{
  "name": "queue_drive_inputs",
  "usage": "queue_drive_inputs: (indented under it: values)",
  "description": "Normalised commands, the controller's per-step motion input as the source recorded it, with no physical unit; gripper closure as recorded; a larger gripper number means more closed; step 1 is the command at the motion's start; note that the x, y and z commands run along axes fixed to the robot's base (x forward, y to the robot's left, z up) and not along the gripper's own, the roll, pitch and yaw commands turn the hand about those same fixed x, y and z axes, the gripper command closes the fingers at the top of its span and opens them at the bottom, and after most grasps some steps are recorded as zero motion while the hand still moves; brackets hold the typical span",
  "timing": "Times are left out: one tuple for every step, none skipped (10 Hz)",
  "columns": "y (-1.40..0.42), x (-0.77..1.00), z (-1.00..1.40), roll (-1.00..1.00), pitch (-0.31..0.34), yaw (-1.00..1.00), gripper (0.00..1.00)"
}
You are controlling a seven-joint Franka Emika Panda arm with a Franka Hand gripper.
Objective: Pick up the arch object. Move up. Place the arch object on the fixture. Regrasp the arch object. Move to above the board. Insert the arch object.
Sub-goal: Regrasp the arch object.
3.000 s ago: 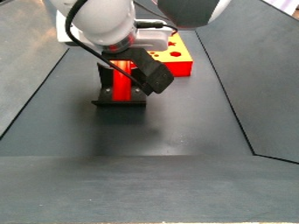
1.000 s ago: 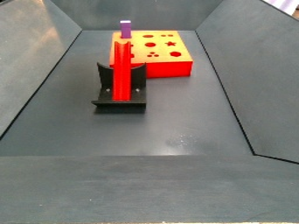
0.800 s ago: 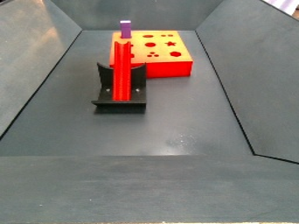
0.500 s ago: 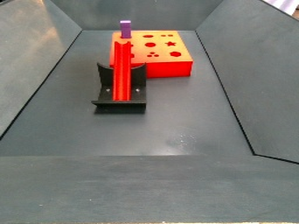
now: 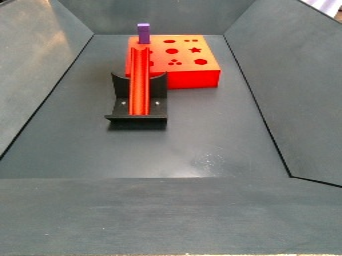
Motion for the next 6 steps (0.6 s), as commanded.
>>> queue_drive_inputs:
  values:
    - [-0.04, 0.08, 0.0, 1.0, 0.113, 0.07, 0.0]
    - [-0.04, 0.09, 0.0, 1.0, 0.128, 0.07, 0.0]
    - [-0.04, 0.1, 0.0, 1.0, 0.157, 0.1, 0.0]
    - [-0.04, 0.1, 0.0, 1.0, 0.172, 0.11, 0.0]
    - [-0.04, 0.1, -0.01, 1.0, 0.212, 0.18, 0.0]
    - [-0.05, 0.1, 0.0, 0.9, 0.209, 0.19, 0.0]
